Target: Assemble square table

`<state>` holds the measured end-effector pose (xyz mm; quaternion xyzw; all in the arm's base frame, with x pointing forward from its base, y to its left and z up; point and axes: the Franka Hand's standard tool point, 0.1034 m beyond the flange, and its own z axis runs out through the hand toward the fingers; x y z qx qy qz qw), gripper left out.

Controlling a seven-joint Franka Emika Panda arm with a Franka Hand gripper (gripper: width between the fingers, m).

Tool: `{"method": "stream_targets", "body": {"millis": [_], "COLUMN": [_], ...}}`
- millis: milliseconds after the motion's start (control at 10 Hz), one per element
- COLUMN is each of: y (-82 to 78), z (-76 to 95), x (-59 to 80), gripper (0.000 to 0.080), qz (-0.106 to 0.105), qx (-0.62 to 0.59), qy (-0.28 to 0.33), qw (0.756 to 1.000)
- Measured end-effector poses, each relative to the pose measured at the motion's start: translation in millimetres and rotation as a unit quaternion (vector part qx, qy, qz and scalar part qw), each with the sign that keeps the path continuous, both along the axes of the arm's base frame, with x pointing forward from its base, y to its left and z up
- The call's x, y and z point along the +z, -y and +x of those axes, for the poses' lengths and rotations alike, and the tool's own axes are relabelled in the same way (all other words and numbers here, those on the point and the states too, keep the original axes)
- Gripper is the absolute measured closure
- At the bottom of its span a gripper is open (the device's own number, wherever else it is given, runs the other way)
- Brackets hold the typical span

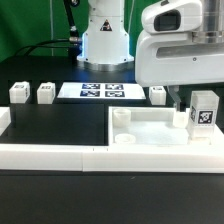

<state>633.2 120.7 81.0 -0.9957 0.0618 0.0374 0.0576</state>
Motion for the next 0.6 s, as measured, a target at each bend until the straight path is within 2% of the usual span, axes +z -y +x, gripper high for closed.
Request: {"method": "stream_targets", "body": {"millis": [100, 200, 300, 600], "y": [0.2, 1.4, 3.2, 3.3], "z": [0.1, 0.1, 0.1, 0.1], "x": [0.0, -0.1, -0.4, -1.4], "gripper": [0.0377, 0.0377, 0.0501, 0.0502], "qz": [0.000, -0.003, -0.006, -0.013], "qx": [-0.002, -0.035, -0.072, -0.172], "qy": [0.000, -0.004, -0.009, -0.018], "qw": [1.000, 0.999, 0.997, 0.985]}}
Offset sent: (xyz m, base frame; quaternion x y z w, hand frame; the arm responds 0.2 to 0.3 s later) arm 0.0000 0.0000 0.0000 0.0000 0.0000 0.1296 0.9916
